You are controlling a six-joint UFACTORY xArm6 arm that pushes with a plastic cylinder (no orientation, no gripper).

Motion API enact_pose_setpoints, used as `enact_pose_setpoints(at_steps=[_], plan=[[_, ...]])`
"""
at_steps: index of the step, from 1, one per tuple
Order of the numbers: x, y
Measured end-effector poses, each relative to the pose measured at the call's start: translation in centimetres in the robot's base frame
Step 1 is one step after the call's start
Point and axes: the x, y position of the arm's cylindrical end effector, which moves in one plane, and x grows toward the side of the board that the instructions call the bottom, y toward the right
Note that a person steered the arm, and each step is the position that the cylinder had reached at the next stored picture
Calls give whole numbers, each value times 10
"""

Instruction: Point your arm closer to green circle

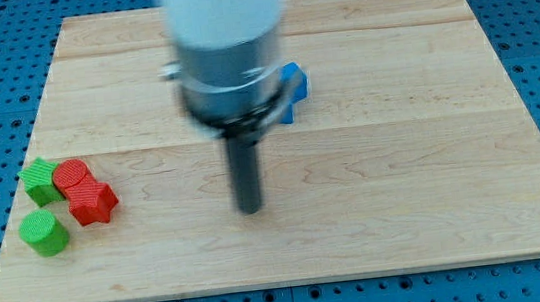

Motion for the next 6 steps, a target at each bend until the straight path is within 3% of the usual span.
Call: enact_pose_setpoints(at_steps=[2, 3, 4, 6], plan=[[61, -147], [58, -197], [21, -222], [-22, -176]])
